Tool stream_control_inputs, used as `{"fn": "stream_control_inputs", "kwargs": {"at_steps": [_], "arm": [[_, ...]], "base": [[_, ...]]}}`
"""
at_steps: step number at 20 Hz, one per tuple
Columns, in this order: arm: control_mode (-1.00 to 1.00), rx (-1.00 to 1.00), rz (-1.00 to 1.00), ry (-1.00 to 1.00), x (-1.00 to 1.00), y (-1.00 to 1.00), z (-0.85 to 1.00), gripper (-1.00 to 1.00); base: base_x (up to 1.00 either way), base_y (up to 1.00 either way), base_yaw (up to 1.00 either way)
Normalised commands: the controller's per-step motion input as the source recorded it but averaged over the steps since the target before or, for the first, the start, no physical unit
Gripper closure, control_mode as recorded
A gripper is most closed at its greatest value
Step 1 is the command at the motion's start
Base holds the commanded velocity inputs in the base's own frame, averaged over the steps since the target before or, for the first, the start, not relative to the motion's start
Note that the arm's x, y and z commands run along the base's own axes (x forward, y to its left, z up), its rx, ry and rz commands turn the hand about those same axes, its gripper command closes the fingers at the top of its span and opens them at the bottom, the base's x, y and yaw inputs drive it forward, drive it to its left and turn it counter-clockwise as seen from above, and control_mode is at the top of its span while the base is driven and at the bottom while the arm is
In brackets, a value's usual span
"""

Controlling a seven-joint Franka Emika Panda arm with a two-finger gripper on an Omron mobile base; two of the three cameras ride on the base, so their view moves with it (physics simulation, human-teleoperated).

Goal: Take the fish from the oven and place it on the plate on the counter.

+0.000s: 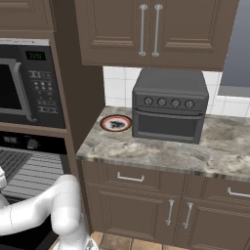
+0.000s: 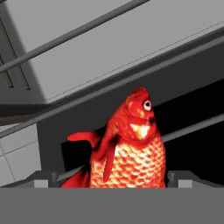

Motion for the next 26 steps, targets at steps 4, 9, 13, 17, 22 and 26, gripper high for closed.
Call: {"fn": "stream_control_inputs", "kwargs": {"at_steps": [4,9,13,17,22,26], "arm": [[-1.00,0.00,0.00,0.00,-0.03,0.03,-0.13,1.00],[-1.00,0.00,0.00,0.01,0.00,0.00,-0.08,1.00],[-1.00,0.00,0.00,-0.01,-0.12,0.00,0.00,1.00],[-1.00,0.00,0.01,-0.12,-0.59,0.00,0.42,1.00],[-1.00,0.00,0.02,-0.17,-0.66,-0.02,0.91,1.00],[-1.00,0.00,0.02,-0.25,-0.76,-0.23,0.97,1.00]], "base": [[0.00,0.00,0.00],[0.00,0.00,0.00],[0.00,0.00,0.00],[0.00,0.00,0.00],[0.00,0.00,0.00],[0.00,0.00,0.00]]}}
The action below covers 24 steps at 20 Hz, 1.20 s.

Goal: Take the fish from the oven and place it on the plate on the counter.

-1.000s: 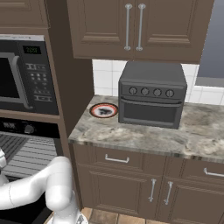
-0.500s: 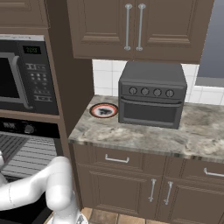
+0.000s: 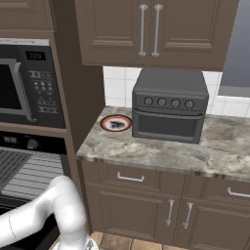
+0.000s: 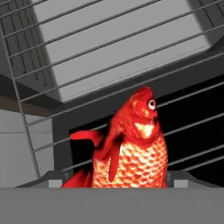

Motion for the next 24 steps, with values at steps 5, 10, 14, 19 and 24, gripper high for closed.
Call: {"fn": "stream_control_inputs", "kwargs": {"at_steps": [5,10,14,19,24], "arm": [[-1.00,0.00,0.01,-0.30,-0.55,-0.30,1.00,1.00],[-1.00,0.02,0.00,-0.24,-0.29,-0.47,1.00,1.00],[-1.00,0.09,0.00,-0.20,-0.21,-0.62,1.00,1.00],[-1.00,0.12,0.00,-0.16,-0.04,-0.85,1.00,1.00],[-1.00,0.15,0.00,-0.06,0.04,-1.00,0.86,1.00]], "base": [[0.00,0.00,0.00],[0.00,0.00,0.00],[0.00,0.00,0.00],[0.00,0.00,0.00],[0.00,0.00,0.00]]}}
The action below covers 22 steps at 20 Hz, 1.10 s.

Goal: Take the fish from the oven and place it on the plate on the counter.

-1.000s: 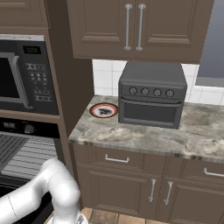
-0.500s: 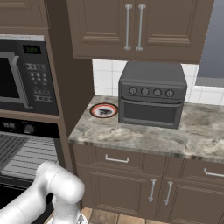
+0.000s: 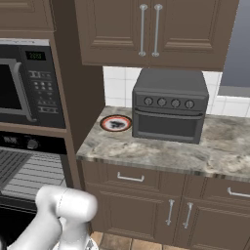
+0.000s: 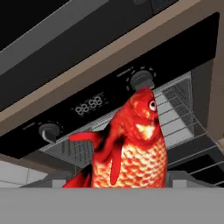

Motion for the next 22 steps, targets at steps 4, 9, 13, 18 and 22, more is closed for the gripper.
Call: {"fn": "stream_control_inputs", "kwargs": {"at_steps": [4,9,13,18,22], "arm": [[-1.00,0.14,0.00,0.00,0.07,-1.00,0.64,1.00],[-1.00,0.11,0.00,0.00,0.00,-1.00,0.50,1.00],[-1.00,0.10,0.00,0.00,0.00,-1.00,0.49,1.00],[-1.00,0.10,0.00,-0.01,-0.02,-1.00,0.51,1.00],[-1.00,0.07,0.00,0.00,0.00,-1.00,0.41,1.00]], "base": [[0.00,0.00,0.00],[0.00,0.00,0.00],[0.00,0.00,0.00],[0.00,0.00,0.00],[0.00,0.00,0.00]]}}
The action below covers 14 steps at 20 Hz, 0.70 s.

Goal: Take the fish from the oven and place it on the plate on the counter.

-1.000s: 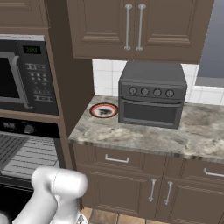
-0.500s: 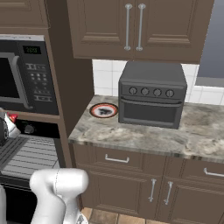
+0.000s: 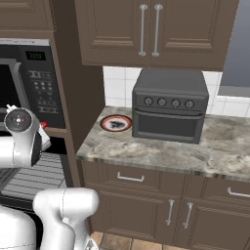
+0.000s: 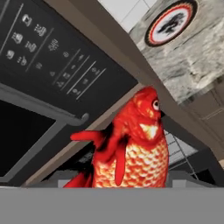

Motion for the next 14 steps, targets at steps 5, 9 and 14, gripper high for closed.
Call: {"fn": "stream_control_inputs", "kwargs": {"at_steps": [5,9,14], "arm": [[-1.00,0.00,0.00,0.00,0.01,-1.00,0.02,1.00],[-1.00,0.00,0.00,0.00,0.07,-1.00,0.00,1.00],[-1.00,-0.05,0.00,0.05,0.31,-0.85,0.00,1.00]], "base": [[0.00,0.00,0.00],[0.00,0.00,0.00],[0.00,0.00,0.00]]}}
